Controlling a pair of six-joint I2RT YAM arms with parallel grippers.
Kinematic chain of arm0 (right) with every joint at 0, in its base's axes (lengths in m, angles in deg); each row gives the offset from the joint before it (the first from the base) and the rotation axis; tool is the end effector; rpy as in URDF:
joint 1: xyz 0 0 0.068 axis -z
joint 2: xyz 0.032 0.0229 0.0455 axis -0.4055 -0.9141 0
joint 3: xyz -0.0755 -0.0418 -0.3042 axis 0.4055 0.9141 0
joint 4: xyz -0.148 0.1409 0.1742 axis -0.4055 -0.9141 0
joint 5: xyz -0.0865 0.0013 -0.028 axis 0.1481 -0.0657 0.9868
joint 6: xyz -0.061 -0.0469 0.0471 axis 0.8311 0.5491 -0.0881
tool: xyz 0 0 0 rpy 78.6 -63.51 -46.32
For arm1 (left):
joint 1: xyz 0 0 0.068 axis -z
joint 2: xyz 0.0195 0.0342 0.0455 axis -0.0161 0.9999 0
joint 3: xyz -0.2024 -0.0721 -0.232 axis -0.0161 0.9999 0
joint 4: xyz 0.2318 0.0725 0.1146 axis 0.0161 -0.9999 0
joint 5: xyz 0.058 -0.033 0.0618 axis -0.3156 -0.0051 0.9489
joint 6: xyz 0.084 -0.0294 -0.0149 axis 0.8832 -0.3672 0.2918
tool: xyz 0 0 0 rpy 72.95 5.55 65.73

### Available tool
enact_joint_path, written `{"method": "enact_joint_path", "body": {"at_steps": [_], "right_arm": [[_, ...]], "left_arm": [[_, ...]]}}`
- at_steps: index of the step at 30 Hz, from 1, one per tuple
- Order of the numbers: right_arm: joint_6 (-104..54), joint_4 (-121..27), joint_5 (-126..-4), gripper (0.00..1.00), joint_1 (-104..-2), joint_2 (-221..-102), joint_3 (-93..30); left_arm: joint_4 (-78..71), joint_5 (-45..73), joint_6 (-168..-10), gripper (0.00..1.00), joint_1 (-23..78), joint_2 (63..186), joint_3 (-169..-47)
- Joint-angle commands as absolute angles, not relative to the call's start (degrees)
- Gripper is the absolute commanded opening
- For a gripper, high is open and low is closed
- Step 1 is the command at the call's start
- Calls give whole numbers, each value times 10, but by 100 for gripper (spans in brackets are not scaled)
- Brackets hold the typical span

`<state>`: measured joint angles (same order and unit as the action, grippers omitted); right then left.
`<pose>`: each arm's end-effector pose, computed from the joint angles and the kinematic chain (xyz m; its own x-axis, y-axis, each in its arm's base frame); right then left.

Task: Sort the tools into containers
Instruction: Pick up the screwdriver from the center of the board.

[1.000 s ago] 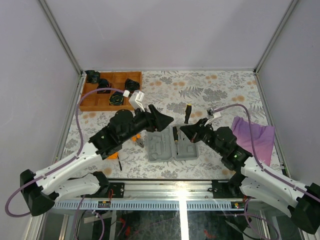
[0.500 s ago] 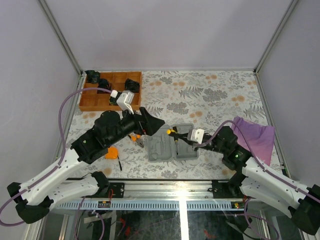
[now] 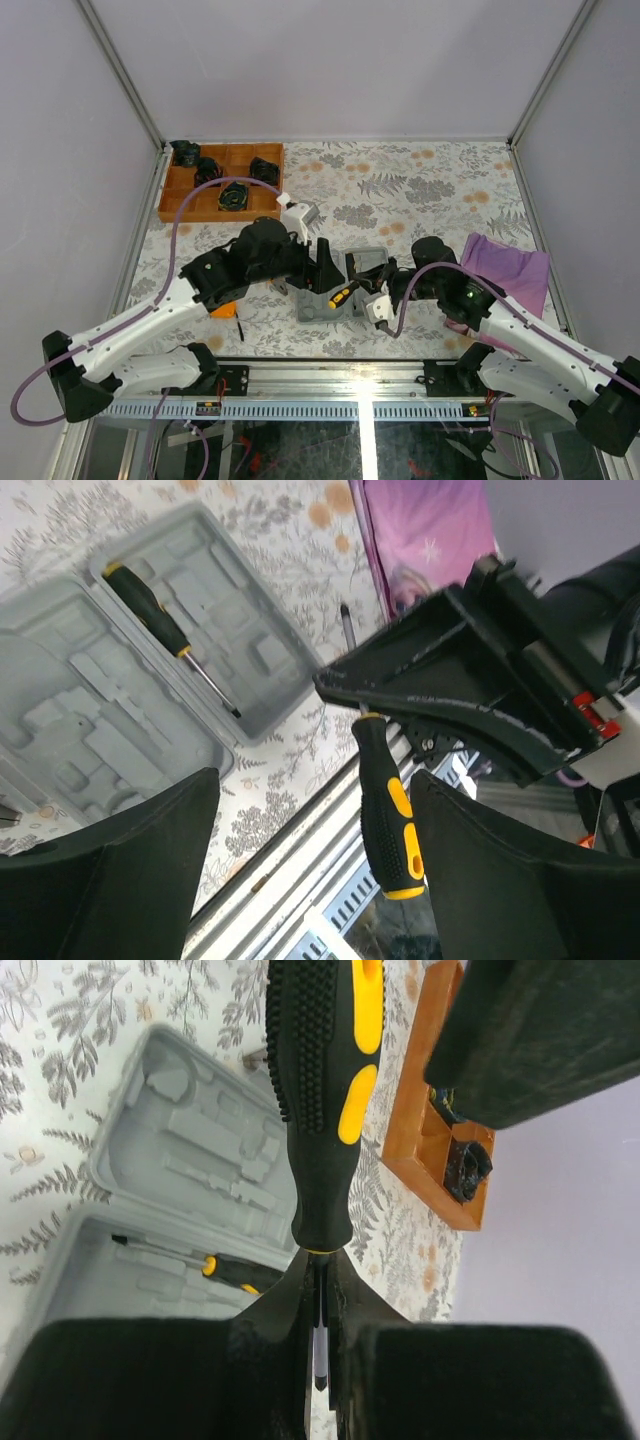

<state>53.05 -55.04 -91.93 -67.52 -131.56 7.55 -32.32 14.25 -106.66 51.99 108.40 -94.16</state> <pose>0.1238 0.1816 0.2927 0.8027 -0.3080 -0.5107 -0.5772 -0.1855 -0.7953 0.1505 -0.2047 0.3610 -0.6781 0.0591 -0.7326 0.5904 0.6376 -0.4949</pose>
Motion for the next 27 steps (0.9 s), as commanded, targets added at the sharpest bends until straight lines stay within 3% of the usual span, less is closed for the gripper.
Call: {"method": "enact_joint_path", "body": {"at_steps": [1, 8, 16, 20, 27], "right_arm": [[625, -584, -879, 0, -677, -1320, 35], [649, -587, -835, 0, -689, -1332, 26], [657, -583, -811, 0, -705, -1334, 18], [660, -586, -809, 2, -709, -1333, 17], [654, -578, -809, 11, -710, -1322, 18]], "left_arm": [[-330, 111, -1051, 74, 541, 1103, -936], [-315, 110, -1057, 68, 566, 1146, -932], [-309, 112, -1064, 54, 570, 1177, -925], [-302, 117, -1067, 43, 570, 1180, -923], [-297, 120, -1069, 14, 570, 1181, -920]]}}
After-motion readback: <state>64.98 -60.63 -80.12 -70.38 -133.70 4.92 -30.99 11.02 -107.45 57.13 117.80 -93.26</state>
